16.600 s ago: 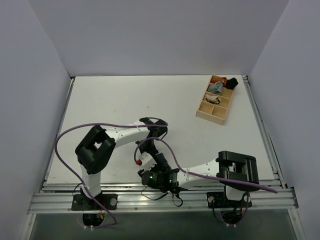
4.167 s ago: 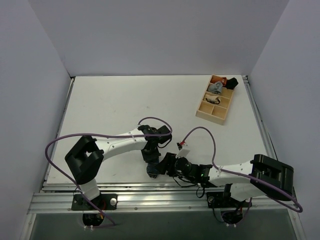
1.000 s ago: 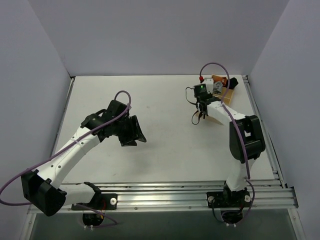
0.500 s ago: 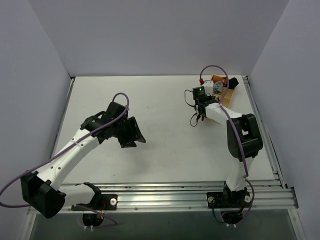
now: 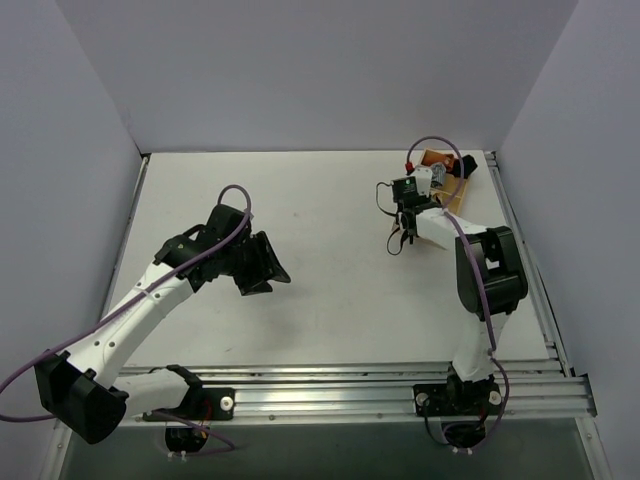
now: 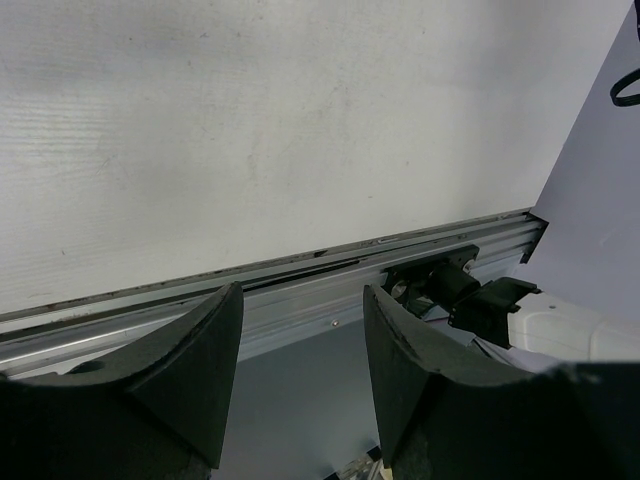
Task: Roll the underwear
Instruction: Place the rolled underwear into the container
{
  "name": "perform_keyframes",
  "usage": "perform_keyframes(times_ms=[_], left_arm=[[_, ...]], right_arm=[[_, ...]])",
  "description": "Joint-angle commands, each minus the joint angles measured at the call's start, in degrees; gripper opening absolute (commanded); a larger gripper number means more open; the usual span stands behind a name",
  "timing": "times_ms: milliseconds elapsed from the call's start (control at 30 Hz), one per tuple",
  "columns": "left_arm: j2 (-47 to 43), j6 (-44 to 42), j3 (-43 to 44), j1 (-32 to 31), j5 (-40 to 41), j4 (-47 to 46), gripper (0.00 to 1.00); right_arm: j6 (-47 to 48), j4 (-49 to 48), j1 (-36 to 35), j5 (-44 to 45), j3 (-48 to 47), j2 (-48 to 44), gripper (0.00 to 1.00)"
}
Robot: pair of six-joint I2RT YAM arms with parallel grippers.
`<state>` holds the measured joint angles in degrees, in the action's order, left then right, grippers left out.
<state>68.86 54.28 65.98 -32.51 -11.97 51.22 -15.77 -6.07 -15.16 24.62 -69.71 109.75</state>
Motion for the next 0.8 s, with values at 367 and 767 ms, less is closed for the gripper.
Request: perform_keyframes(times_ms=[367,767], left_arm=[[-1.7,0.4,2.5,1.0,1.4,-1.3,0.59],[1.3,-1.7,7.2,2.4,0.0,-2.3,0.59]], right_arm=[[0.2,9.1,3.9,-12.6,2.8,0.4,0.27],[-0.4,14.1,4.4,-13.8,-1.0,-7.6,0.40]])
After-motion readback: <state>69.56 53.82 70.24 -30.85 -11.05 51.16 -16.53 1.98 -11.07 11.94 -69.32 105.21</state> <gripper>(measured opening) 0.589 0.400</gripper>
